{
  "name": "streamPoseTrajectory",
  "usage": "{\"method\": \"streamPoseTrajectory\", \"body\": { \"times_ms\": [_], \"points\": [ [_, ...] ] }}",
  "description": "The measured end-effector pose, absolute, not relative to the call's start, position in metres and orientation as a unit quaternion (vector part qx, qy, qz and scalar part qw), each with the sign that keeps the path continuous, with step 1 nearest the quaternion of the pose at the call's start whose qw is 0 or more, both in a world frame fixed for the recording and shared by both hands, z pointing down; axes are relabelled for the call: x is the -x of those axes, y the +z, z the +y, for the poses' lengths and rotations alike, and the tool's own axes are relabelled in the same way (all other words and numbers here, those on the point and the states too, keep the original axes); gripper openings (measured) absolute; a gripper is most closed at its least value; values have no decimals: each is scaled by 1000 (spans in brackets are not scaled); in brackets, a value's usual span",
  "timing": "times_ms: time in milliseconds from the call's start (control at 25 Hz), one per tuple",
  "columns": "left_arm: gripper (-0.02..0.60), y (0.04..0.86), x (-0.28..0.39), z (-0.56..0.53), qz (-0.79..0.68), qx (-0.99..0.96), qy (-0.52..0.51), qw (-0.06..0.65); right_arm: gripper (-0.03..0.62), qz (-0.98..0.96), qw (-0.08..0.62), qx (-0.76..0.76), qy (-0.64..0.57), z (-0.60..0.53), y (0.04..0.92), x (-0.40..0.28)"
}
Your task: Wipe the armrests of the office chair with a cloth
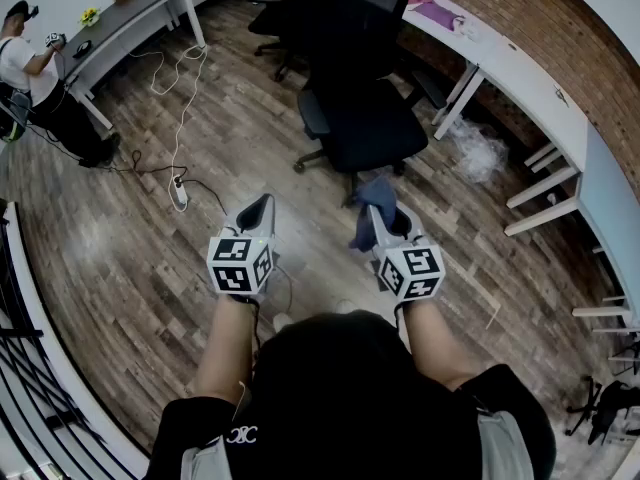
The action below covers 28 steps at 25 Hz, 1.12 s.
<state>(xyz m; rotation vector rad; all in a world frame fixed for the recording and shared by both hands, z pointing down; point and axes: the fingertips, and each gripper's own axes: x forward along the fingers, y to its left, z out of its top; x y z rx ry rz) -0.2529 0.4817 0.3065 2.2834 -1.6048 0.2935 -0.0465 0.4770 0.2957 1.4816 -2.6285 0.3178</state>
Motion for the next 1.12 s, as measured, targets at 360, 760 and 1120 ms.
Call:
{"method": "streamPoseTrajectory", "body": {
  "times_ms": [360, 760, 1120],
  "points": [
    [5, 317, 264, 490, -561, -802, 108, 175, 74, -866, 60, -487, 96, 488, 299, 63],
    [5, 324, 283, 490, -558, -804, 101, 179, 74, -864, 98, -486, 86, 494, 307, 88],
    [5, 334, 308, 493, -532, -821, 106, 179, 74, -847, 99, -515, 87, 508, 314, 113]
  ]
}}
